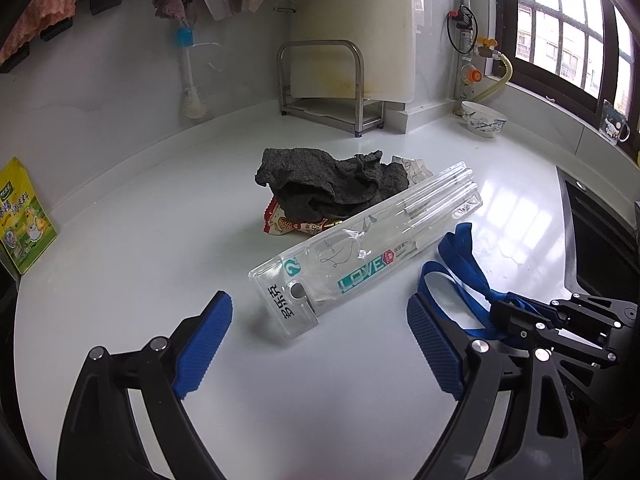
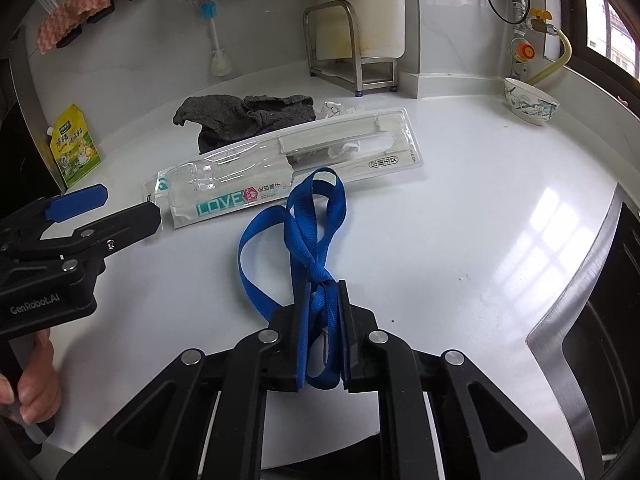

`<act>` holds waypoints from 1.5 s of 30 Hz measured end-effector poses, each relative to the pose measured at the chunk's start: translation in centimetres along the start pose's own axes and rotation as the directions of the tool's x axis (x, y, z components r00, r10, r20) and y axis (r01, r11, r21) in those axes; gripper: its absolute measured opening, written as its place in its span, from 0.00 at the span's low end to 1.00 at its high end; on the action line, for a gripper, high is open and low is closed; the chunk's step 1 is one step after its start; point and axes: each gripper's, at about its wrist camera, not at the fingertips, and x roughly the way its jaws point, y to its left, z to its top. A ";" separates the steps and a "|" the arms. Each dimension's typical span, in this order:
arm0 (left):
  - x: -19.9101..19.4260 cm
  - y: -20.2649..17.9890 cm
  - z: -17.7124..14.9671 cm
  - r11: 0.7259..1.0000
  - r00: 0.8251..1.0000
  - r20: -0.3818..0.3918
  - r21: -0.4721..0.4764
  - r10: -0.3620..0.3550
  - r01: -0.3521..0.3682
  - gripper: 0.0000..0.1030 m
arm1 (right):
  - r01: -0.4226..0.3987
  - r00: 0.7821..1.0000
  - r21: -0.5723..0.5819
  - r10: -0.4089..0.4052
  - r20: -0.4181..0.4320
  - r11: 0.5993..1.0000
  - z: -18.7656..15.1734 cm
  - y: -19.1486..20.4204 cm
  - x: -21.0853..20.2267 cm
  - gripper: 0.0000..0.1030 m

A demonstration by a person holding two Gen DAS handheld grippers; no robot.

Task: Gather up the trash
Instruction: 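Close the right tool on the blue strap while the left tool reaches the toothbrush package, then grasp the clear toothbrush package with the left tool while the right tool lifts the strap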

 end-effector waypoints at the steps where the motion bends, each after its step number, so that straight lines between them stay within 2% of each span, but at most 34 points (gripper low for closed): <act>1: 0.1 0.0 0.1 1.000 1.000 0.001 0.002 -0.002 0.002 0.85 | -0.002 1.000 0.014 0.002 0.006 1.000 0.0 -0.3 -0.3 0.11; 6: 0.9 -0.2 0.7 0.999 1.000 0.010 0.019 -0.027 0.026 0.85 | -0.022 0.999 0.104 0.019 0.027 0.994 -0.1 -2.6 -1.8 0.11; 12: 3.1 0.2 1.7 0.998 0.999 -0.020 0.027 -0.049 0.049 0.85 | -0.020 0.999 0.151 0.016 0.031 0.988 -0.7 -4.1 -2.8 0.11; 18: 4.8 -0.4 2.2 0.991 0.996 -0.052 0.104 -0.074 0.079 0.85 | -0.053 0.998 0.204 0.047 0.034 0.978 -1.3 -5.0 -3.0 0.11; 24: 5.9 -0.9 2.8 0.987 0.996 -0.056 0.142 -0.063 0.071 0.85 | -0.067 0.998 0.214 0.062 0.033 0.975 -1.5 -5.0 -3.1 0.11; 30: 7.5 -1.2 3.3 0.981 0.989 -0.114 0.159 -0.092 0.110 0.85 | -0.077 0.997 0.215 0.072 0.030 0.974 -1.5 -4.9 -3.0 0.11; 33: 7.5 -1.4 3.2 0.978 0.988 -0.120 0.168 -0.100 0.120 0.85 | -0.077 0.997 0.220 0.072 0.032 0.972 -1.5 -5.0 -3.0 0.11; 35: 7.3 -1.6 3.1 0.977 0.989 -0.114 0.178 -0.095 0.114 0.81 | -0.075 0.997 0.223 0.070 0.031 0.972 -1.5 -5.0 -3.0 0.11; 42: 6.2 -2.8 2.1 0.970 0.987 -0.119 0.206 -0.109 0.132 0.53 | -0.078 0.997 0.237 0.074 0.028 0.968 -2.0 -5.1 -3.1 0.11; 45: 5.5 -3.2 1.8 0.969 0.986 -0.121 0.205 -0.117 0.140 0.48 | -0.077 0.997 0.237 0.072 0.031 0.968 -2.2 -5.0 -3.4 0.11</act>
